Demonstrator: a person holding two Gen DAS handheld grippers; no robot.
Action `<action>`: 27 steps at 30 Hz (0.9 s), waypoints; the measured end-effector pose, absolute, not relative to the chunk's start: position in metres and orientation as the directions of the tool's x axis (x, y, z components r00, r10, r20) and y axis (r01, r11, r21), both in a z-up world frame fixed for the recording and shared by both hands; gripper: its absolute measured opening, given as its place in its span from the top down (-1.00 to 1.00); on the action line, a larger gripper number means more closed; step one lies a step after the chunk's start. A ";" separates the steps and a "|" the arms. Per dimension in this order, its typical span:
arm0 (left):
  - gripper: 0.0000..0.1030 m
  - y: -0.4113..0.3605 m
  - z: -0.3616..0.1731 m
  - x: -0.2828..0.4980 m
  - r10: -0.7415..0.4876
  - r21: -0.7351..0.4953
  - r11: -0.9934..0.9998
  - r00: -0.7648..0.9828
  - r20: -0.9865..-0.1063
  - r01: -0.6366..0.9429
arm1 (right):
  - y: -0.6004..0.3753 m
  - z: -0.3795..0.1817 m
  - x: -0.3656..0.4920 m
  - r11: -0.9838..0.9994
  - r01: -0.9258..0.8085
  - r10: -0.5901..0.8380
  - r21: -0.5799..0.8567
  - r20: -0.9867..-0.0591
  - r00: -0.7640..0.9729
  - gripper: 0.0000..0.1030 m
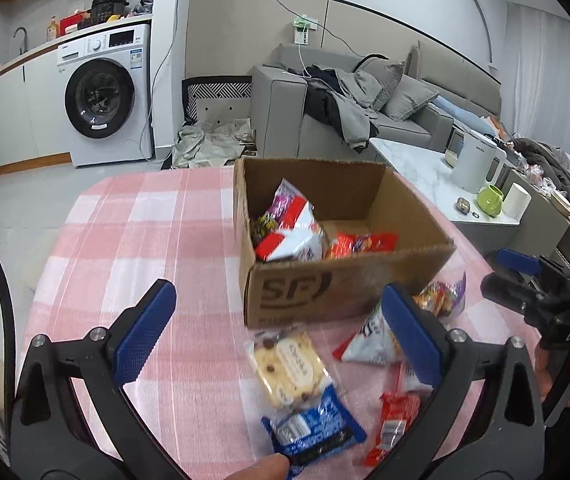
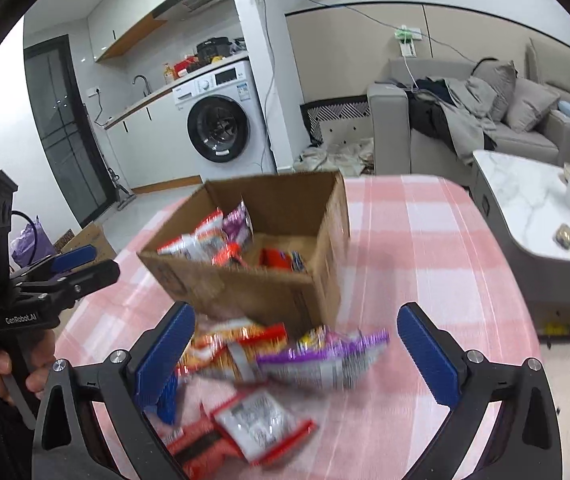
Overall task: Organize snacks
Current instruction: 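Move both tools back toward the blue pack and cream bun pack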
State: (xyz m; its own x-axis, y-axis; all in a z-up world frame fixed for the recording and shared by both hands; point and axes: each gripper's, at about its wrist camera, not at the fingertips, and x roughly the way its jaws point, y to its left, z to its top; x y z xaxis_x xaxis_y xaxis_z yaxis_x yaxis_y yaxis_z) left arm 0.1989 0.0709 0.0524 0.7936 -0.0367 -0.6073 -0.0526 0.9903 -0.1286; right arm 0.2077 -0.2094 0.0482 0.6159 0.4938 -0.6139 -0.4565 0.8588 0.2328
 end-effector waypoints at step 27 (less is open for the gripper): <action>-0.98 0.045 -0.025 0.159 -0.063 -0.134 0.989 0.655 -0.753 -0.059 | -0.206 -0.012 0.169 0.889 -0.419 0.404 0.185 -0.746 0.530 -0.99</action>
State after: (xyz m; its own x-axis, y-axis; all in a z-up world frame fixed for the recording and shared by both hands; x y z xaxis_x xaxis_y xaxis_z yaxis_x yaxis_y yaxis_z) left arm 0.1586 0.0453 -0.0254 0.6553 -0.0628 -0.7527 -0.0587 0.9893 -0.1336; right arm 0.1689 -0.2064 -0.0119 0.5296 0.4045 -0.7456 -0.4188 0.8891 0.1848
